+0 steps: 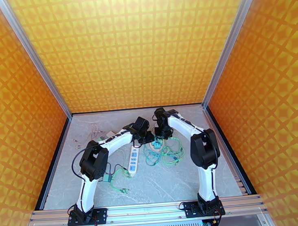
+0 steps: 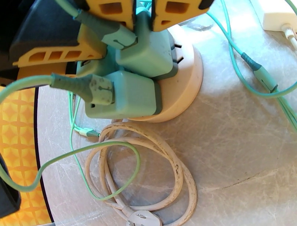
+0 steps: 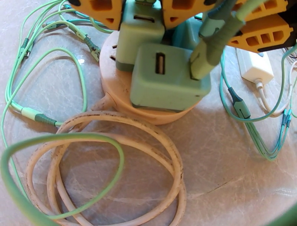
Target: Pull the plug off the socket
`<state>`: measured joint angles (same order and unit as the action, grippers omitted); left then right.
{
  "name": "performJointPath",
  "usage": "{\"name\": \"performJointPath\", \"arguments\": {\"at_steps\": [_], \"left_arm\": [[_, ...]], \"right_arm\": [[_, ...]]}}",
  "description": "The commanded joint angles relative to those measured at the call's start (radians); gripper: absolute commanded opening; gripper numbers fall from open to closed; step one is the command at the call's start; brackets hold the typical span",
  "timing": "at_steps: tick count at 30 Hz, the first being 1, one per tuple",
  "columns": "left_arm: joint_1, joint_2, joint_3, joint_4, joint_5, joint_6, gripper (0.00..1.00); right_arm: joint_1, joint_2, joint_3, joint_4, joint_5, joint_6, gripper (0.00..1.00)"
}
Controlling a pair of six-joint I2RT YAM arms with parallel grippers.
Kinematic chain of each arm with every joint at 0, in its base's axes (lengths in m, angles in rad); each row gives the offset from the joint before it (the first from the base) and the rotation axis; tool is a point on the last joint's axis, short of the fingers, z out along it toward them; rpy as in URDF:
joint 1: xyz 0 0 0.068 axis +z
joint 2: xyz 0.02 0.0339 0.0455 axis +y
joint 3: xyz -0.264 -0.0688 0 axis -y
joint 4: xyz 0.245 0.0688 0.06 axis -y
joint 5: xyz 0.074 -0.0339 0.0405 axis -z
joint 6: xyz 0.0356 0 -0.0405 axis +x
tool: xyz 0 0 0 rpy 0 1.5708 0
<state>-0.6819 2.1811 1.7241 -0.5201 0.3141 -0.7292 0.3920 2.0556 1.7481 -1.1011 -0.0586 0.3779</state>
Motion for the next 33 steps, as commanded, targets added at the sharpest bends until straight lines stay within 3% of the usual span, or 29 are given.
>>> {"name": "performJointPath", "arguments": {"at_steps": [1,9,16,22,28,33], "left_arm": [[-0.039,0.177,-0.065,-0.199,-0.061,0.005,0.16],[-0.042,0.184,-0.054,-0.215,-0.061,0.009,0.16],[-0.042,0.193,-0.064,-0.229,-0.063,0.008,0.16],[-0.042,0.195,-0.069,-0.223,-0.063,0.009,0.16],[-0.042,0.202,-0.054,-0.23,-0.063,0.013,0.16],[-0.045,0.213,-0.033,-0.242,-0.063,0.021,0.16]], "right_arm": [[0.118,-0.052,0.036,0.015,-0.142,-0.009,0.18],[0.161,-0.033,0.021,0.036,-0.167,-0.001,0.18],[0.032,-0.091,-0.021,0.069,-0.249,0.02,0.18],[-0.04,-0.127,-0.025,0.046,-0.243,0.0,0.18],[-0.022,-0.122,-0.035,0.061,-0.238,0.02,0.17],[0.059,-0.099,-0.022,0.054,-0.198,0.018,0.17]]}}
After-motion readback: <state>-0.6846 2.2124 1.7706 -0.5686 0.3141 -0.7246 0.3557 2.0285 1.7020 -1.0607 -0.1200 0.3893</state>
